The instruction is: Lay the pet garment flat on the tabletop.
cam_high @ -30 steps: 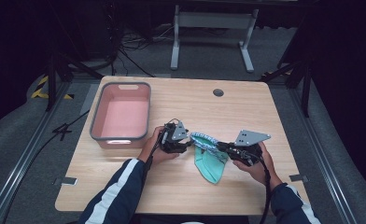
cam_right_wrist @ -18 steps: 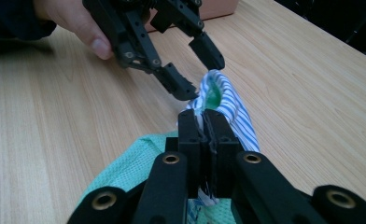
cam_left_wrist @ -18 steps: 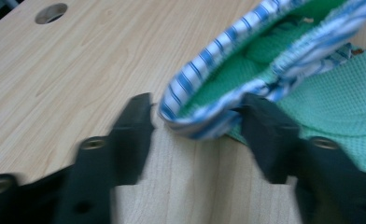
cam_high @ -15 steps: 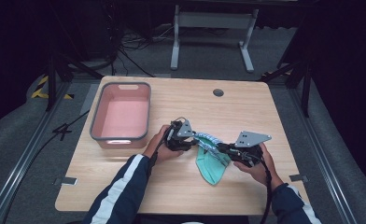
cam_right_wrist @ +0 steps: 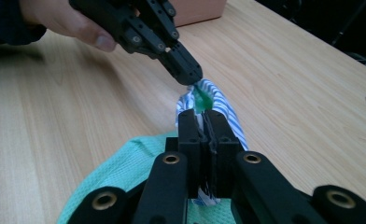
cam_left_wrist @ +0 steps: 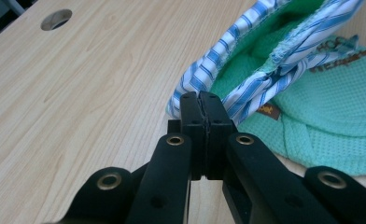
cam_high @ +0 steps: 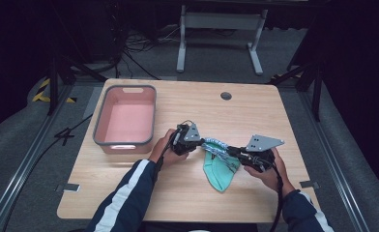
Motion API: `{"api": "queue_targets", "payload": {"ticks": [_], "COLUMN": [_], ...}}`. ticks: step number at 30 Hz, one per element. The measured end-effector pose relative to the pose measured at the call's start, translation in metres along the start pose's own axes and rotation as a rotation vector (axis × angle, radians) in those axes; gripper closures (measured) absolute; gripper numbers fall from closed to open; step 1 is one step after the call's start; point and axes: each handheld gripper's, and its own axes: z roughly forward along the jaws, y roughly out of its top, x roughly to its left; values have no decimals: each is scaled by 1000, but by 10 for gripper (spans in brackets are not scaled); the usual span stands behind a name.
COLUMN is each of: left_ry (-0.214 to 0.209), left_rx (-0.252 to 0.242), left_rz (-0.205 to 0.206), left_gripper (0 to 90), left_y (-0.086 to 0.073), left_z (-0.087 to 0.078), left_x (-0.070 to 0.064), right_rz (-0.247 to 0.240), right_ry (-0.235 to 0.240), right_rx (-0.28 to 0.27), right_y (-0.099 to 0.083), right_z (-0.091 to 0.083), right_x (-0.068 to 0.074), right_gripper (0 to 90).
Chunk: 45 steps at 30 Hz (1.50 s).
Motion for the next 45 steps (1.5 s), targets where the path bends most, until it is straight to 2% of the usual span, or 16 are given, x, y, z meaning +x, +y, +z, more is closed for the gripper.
{"api": "queue_targets", "payload": {"ticks": [5,6,8,18,20,21,30,31,38,45], "left_ry": [8,17,28,54,64,64,94,99,108,118], "left_rx": [9,13,13,25,38,36,86,85,115,144], "left_rz": [-15,-4,-11,-27,-23,-39,-20,-30,-14,1], "left_gripper": [897,897,897,898,898,898,898,898,898,897], "left_y": [9,11,15,34,37,37,46,47,53,57], "left_z": [-2,-1,2,17,21,23,45,47,61,75], "left_x": [3,3,4,13,16,17,22,21,23,19], "right_rz": [19,26,33,94,110,112,145,158,176,193], "right_ry": [-47,-58,-76,-158,-165,-172,-224,-231,-275,-296], "right_rx": [-18,-19,-24,-27,-13,-4,58,59,97,123], "right_y": [-2,-3,-4,-12,-14,-16,-29,-30,-38,-45], "right_z": [-3,-3,-3,0,3,4,21,23,33,36], "right_x": [-8,-10,-14,-48,-55,-59,-79,-82,-90,-95], "right_gripper": [866,866,866,866,866,866,865,865,864,861]}}
